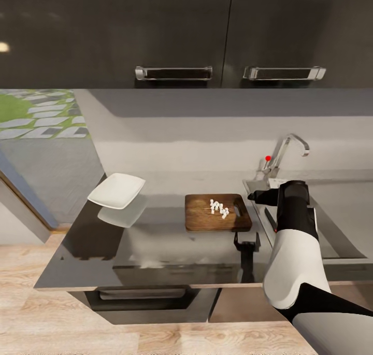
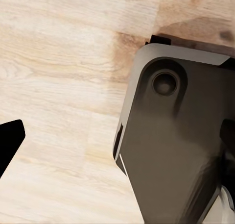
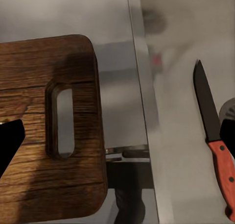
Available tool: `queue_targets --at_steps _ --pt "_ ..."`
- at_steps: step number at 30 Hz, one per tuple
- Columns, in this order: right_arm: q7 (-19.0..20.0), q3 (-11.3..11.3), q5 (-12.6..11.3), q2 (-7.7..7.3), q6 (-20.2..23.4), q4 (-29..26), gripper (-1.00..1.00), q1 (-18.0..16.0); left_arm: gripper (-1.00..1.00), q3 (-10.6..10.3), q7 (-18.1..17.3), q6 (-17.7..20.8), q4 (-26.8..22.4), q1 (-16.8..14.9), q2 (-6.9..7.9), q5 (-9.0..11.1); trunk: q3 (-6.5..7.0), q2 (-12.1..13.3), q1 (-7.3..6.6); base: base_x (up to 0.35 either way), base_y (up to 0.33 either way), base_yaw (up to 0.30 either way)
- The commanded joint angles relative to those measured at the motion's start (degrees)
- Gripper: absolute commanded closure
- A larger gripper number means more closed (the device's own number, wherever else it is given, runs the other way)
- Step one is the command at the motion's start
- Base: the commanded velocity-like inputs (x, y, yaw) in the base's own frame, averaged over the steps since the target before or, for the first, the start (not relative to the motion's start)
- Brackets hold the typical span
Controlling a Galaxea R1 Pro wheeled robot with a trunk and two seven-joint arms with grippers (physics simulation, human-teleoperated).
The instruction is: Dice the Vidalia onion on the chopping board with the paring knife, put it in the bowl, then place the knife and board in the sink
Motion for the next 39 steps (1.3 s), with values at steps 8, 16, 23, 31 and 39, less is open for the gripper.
queue_targets --at_steps 8,16,23,31,39 --pt "0.57 -0.18 0.63 0.06 -0.01 -0.03 -1.00 -0.09 -1.00 -0.48 0.00 -0.30 0.19 -0.08 -0.03 0.35 -0.82 -0.12 0.03 0.018 -0.099 0.000" --pt "0.57 -0.19 0.63 0.06 -0.01 -0.03 -1.00 -0.09 -1.00 -0.48 0.00 -0.30 0.19 -0.08 -0.03 0.35 -1.56 -0.12 0.03 0.018 -0.052 0.000" --pt "0.57 -0.18 0.60 0.06 -0.01 0.03 -1.00 -0.09 -1.00 -0.48 0.00 -0.30 0.19 -0.08 -0.03 0.35 -2.20 -0.12 0.03 0.001 -0.003 0.000" --pt "0.57 -0.18 0.60 0.06 -0.01 0.39 -1.00 -0.09 -1.00 -0.48 0.00 -0.30 0.19 -0.08 -0.03 0.35 -2.93 -0.12 0.03 0.000 0.021 0.000" --pt "0.57 -0.18 0.61 0.06 -0.01 0.47 -1.00 -0.09 -1.00 -0.48 0.00 -0.30 0.19 -0.08 -0.03 0.35 -3.67 -0.12 0.03 0.000 0.016 0.000"
